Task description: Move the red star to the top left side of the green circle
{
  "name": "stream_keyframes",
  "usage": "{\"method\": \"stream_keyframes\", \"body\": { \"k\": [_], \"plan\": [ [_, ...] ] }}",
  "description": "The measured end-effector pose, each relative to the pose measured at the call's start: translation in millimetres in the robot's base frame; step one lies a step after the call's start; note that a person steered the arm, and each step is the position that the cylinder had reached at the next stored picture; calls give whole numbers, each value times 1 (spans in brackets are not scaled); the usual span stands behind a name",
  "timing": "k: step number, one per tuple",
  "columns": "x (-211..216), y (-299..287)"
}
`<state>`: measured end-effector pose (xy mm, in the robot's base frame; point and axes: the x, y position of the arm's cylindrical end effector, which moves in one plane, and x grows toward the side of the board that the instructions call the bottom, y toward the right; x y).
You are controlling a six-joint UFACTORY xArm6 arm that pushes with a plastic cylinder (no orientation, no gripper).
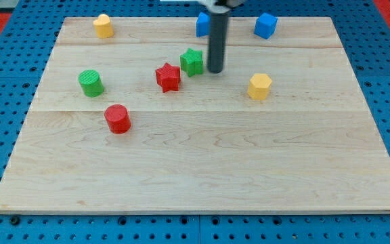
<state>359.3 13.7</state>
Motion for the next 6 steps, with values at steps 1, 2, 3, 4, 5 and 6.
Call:
{"method": "stream_keyframes", "body": {
  "k": [1,2,3,4,5,6],
  "plan": [
    [19,-66],
    [-4,-136],
    [-24,-148],
    [-29,-189],
    [-31,-190],
    [-31,-190]
  ]
}}
